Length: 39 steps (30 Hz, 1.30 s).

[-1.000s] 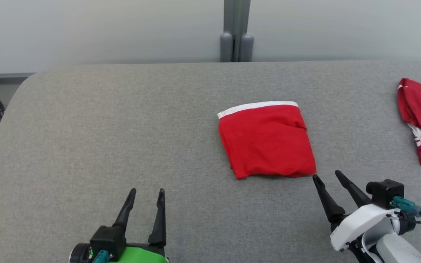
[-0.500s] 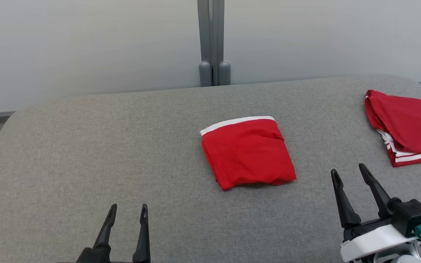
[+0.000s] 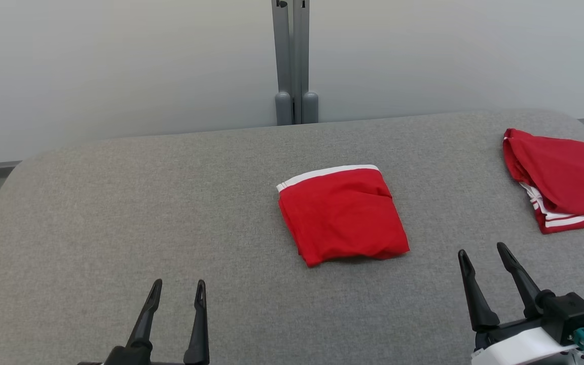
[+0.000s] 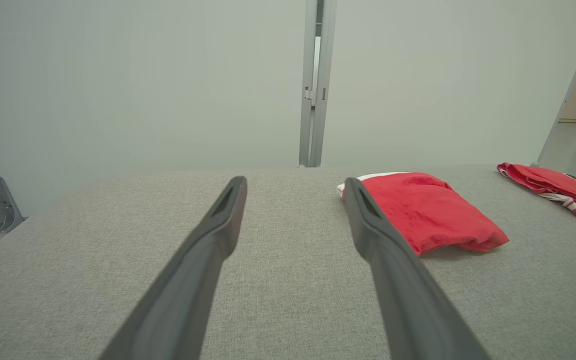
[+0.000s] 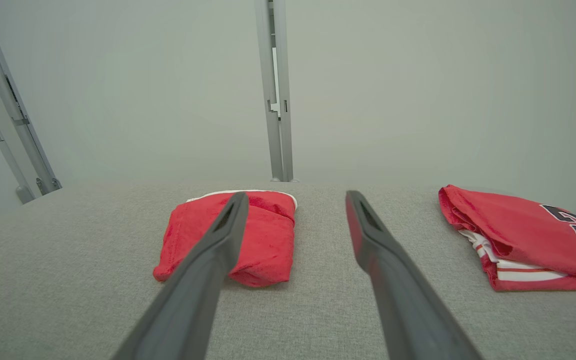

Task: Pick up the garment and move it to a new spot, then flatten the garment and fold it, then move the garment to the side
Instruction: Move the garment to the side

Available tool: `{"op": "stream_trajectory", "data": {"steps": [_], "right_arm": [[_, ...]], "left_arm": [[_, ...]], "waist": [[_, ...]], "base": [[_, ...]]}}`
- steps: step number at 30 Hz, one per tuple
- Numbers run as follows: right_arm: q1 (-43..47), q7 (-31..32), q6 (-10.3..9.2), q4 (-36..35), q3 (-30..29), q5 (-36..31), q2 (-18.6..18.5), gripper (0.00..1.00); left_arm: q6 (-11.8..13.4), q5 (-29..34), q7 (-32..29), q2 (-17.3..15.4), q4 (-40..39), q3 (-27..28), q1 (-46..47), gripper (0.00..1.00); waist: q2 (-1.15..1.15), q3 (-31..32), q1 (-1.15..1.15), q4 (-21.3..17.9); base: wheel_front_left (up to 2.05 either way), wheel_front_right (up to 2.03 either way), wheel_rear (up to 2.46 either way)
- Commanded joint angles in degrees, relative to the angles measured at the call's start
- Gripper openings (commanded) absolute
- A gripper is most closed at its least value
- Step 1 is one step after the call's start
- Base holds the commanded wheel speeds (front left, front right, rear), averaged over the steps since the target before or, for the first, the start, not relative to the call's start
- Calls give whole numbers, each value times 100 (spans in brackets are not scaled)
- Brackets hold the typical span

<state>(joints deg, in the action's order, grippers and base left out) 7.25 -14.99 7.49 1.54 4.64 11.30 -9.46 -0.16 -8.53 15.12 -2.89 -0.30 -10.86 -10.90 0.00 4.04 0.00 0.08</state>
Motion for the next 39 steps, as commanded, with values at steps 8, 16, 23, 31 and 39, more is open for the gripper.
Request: {"op": "stream_trajectory", "data": {"steps": [8, 16, 23, 31, 39], "right_arm": [[53, -20, 0, 61, -11, 64, 58, 100], [47, -21, 0, 112, -6, 79, 83, 100], [58, -21, 0, 133, 13, 68, 111, 100], [26, -21, 0, 172, 24, 84, 126, 100], [26, -20, 0, 195, 52, 82, 119, 100]], "left_arm": [[56, 74, -2, -3, -28, -37, -10, 100], [62, 92, -1, -3, -12, -69, -13, 100], [68, 65, -2, -4, 11, -72, -15, 100], [23, 150, -1, -4, 42, -9, -41, 100], [45, 169, -2, -4, 18, 14, -26, 100]], "waist": [[0, 23, 0, 11], [0, 38, 0, -10], [0, 29, 0, -4], [0, 31, 0, 1], [0, 20, 0, 27]], "base": [[0, 0, 0], [0, 0, 0], [0, 0, 0], [0, 0, 0], [0, 0, 0]]}}
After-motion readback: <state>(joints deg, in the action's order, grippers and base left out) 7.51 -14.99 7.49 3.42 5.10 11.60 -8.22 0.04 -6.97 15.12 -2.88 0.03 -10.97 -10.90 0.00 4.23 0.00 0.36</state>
